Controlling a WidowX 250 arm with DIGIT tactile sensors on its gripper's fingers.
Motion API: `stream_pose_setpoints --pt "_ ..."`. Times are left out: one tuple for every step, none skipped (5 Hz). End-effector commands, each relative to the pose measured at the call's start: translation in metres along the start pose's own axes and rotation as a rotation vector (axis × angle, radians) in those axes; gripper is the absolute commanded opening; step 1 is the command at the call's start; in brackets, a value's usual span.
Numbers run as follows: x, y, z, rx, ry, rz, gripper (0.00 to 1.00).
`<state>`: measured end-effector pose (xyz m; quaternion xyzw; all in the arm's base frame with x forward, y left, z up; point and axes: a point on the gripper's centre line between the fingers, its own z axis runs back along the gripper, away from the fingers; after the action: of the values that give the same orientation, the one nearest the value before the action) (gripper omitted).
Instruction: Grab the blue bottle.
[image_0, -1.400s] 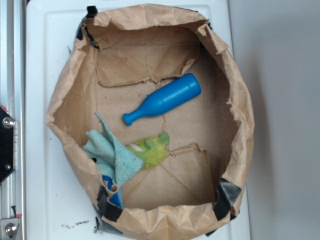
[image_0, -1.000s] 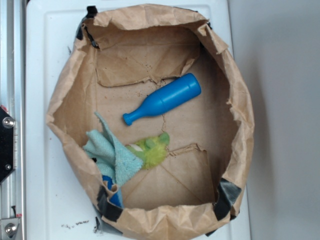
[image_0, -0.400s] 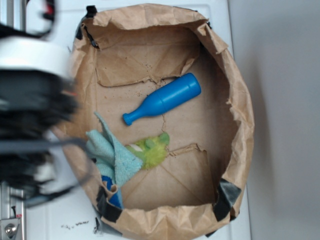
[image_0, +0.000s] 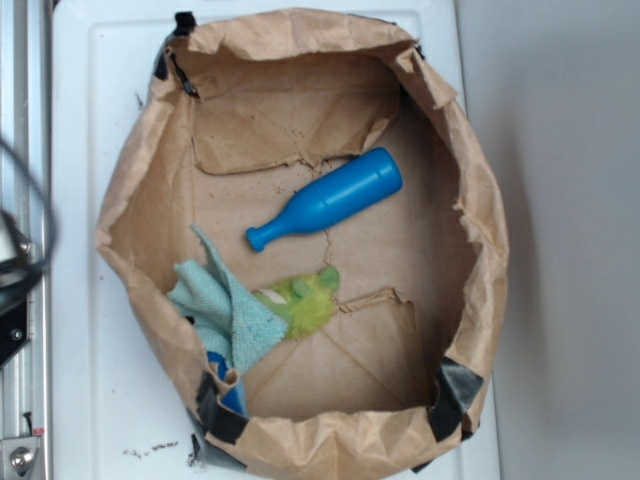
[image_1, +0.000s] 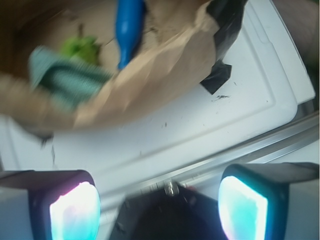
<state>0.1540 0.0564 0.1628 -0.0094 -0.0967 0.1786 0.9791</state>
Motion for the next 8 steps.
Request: stream_pose_setpoints --pt "0.03 -0.025 -0.001 0.009 0.003 -0.055 1.0" --pt "0.04 -0.035 0.006 -0.007 0.002 -0.068 1.0" --pt "0.055 -0.04 0.004 -0.02 0.007 -0.062 1.0" --pt "0.078 -0.043 -0.006 -0.016 0.026 -0.036 1.0" --pt "0.097 -0.04 -0.016 -0.012 0.044 -0.015 1.0" --pt "0.107 -0.046 -0.037 0.003 0.047 -0.027 1.0" --pt "0.113 -0.055 -0.058 -0.022 0.044 -0.052 1.0" --pt "0.116 -0.061 -0.077 -0.064 0.041 -0.082 1.0"
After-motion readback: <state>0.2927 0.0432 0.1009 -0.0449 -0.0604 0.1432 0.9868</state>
